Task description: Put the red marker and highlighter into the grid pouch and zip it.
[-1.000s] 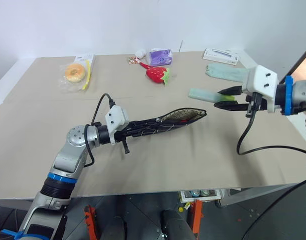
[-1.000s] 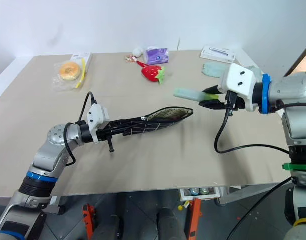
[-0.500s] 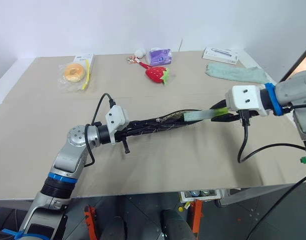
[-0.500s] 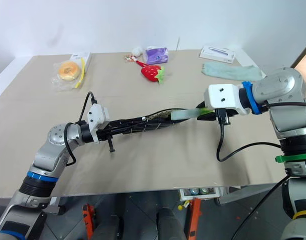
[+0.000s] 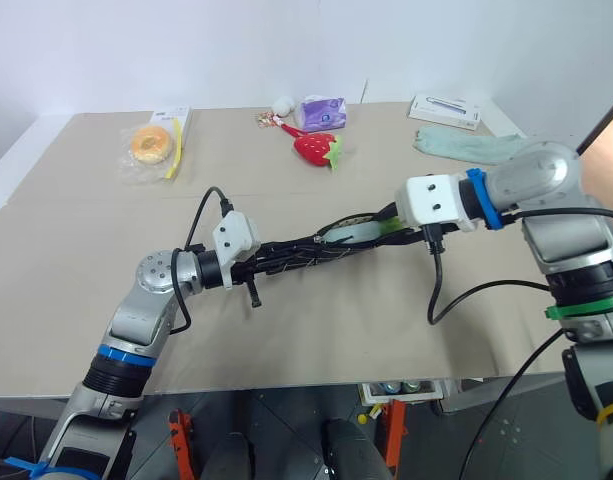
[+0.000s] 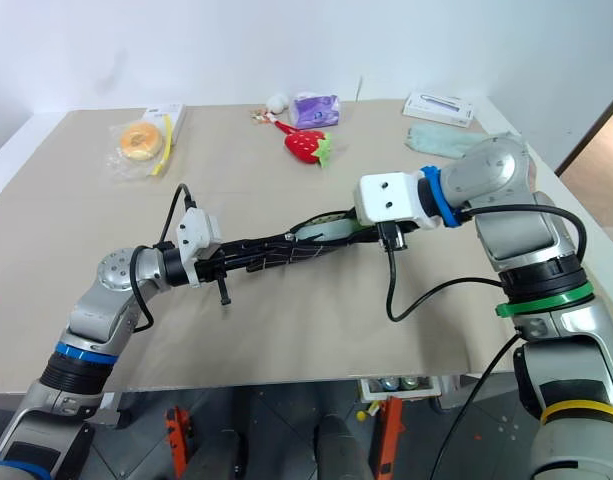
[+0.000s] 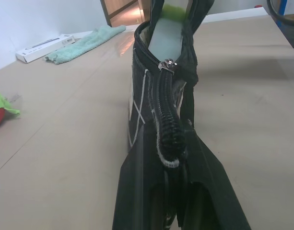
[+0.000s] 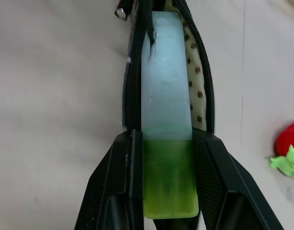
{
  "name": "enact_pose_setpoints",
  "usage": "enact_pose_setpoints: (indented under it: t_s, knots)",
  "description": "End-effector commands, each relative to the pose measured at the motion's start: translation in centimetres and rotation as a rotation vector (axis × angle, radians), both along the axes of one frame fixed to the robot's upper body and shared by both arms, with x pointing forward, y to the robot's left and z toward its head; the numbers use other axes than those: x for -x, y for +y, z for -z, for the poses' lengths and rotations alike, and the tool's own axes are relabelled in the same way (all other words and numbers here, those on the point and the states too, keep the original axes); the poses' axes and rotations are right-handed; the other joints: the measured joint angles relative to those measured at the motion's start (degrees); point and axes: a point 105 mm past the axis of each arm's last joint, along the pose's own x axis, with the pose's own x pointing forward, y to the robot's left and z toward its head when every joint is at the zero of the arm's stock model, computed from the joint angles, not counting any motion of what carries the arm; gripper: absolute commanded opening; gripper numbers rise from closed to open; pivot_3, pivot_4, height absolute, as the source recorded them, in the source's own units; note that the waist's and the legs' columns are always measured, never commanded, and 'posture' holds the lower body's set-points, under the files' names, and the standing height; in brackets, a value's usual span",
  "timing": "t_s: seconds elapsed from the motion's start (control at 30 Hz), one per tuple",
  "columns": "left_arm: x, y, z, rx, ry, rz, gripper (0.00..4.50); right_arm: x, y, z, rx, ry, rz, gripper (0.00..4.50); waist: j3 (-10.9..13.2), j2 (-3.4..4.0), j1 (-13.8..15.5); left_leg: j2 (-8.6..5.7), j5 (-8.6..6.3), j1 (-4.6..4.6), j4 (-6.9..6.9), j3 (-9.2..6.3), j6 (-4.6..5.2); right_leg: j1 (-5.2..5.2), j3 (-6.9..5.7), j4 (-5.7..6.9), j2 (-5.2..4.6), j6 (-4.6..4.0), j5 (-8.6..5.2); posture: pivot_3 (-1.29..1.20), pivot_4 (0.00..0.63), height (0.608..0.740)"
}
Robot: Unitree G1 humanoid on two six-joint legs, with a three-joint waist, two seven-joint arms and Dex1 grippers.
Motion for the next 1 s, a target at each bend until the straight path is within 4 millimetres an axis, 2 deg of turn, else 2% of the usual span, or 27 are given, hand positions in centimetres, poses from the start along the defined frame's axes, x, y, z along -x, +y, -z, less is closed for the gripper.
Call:
enact_pose_setpoints:
  t_s: [0.03, 0.1, 0.17, 0.27, 0.3, 0.43, 0.6, 0.77, 0.87, 0.9, 0.93, 1.0]
  knots:
    - [0.3, -0.3, -1.4, 0.019, -0.049, 0.013, 0.00, 0.2, 1.1, -1.4, -0.026, -0.048, -0.030, 1.04, 0.00, 0.00, -0.01, 0.00, 0.00, 0.00, 0.00, 0.00, 0.00, 0.00, 0.00, 0.00, 0.00, 0.00, 0.00, 0.00, 0.150, 0.740]
    - [0.4, -0.3, -1.3, 0.020, -0.048, 0.012, 0.00, 0.1, 1.2, -1.5, -0.046, -0.044, -0.025, 2.08, 0.00, 0.00, -0.01, 0.00, 0.00, 0.01, 0.00, 0.00, 0.00, 0.00, 0.00, 0.00, 0.00, 0.00, 0.00, 0.00, 0.150, 0.740]
    - [0.3, -0.3, -1.3, 0.021, -0.047, 0.009, 0.00, 0.1, 1.3, -1.7, -0.062, -0.039, -0.026, 2.74, 0.00, 0.00, -0.01, 0.00, 0.00, 0.01, 0.00, 0.00, 0.00, 0.00, 0.00, 0.01, 0.00, -0.01, 0.01, 0.00, 0.150, 0.740]
    - [0.3, -0.3, -1.3, 0.023, -0.046, 0.007, 0.00, 0.5, 1.7, -2.3, -0.102, -0.027, -0.032, 4.26, 0.00, 0.00, -0.01, 0.00, 0.00, 0.01, 0.00, 0.00, 0.00, 0.00, 0.00, 0.01, 0.00, -0.01, 0.01, 0.00, 0.150, 0.740]
    - [0.3, -0.3, -1.3, 0.024, -0.046, 0.007, 0.00, 0.6, 1.8, -2.6, -0.122, -0.021, -0.036, 4.45, 0.00, 0.00, 0.00, 0.00, 0.00, 0.01, 0.00, -0.01, 0.00, 0.00, -0.01, 0.01, 0.00, -0.02, 0.01, 0.00, 0.150, 0.740]
    - [0.3, -0.3, -1.3, 0.026, -0.045, 0.005, 0.00, 1.7, 2.9, -3.5, -0.204, 0.019, -0.074, 4.45, 0.00, 0.00, -0.01, 0.00, 0.00, 0.01, 0.00, -0.02, 0.00, 0.00, -0.01, 0.01, 0.00, -0.01, 0.01, 0.00, 0.150, 0.740]
    - [0.2, -0.3, -1.3, 0.029, -0.044, 0.002, 0.00, 3.1, 4.2, -3.4, -0.248, 0.071, -0.113, 4.45, 0.00, 0.00, -0.01, 0.00, 0.00, 0.01, 0.00, -0.04, 0.00, 0.00, -0.03, 0.02, 0.00, -0.01, 0.01, 0.00, 0.150, 0.740]
    - [0.2, -0.4, -1.4, 0.031, -0.045, 0.002, 0.00, 3.4, 6.0, -1.6, -0.268, 0.125, -0.132, 4.45, 0.00, 0.00, -0.03, 0.03, 0.00, 0.02, 0.01, -0.05, 0.00, 0.00, -0.05, 0.04, 0.03, -0.01, 0.01, 0.00, 0.150, 0.740]
    - [0.2, -0.4, -1.4, 0.031, -0.045, 0.002, 0.00, 2.8, 6.1, -0.9, -0.261, 0.137, -0.113, 3.73, 0.00, 0.00, -0.02, 0.01, 0.00, 0.00, 0.02, -0.05, 0.00, 0.00, -0.04, 0.03, 0.02, -0.01, 0.02, 0.00, 0.150, 0.740]
    - [0.3, -0.4, -1.4, 0.031, -0.045, 0.002, 0.00, 2.6, 6.1, -0.7, -0.254, 0.133, -0.107, 3.19, 0.00, 0.00, -0.02, 0.01, 0.00, 0.00, 0.02, -0.05, 0.00, 0.00, -0.04, 0.03, 0.02, -0.01, 0.02, 0.00, 0.150, 0.740]
    - [0.3, -0.4, -1.3, 0.031, -0.045, 0.002, 0.00, 2.5, 6.0, -0.6, -0.249, 0.130, -0.104, 2.84, 0.00, 0.00, -0.01, 0.01, 0.00, 0.00, 0.02, -0.05, 0.00, 0.00, -0.04, 0.03, 0.02, -0.01, 0.02, 0.00, 0.150, 0.740]
    - [0.3, -0.4, -1.3, 0.031, -0.045, 0.000, 0.00, 2.3, 5.9, -0.5, -0.235, 0.125, -0.099, 1.77, 0.00, 0.00, -0.01, 0.02, 0.00, 0.00, 0.02, -0.06, 0.00, 0.00, -0.06, 0.03, 0.02, -0.01, 0.02, 0.00, 0.150, 0.740]
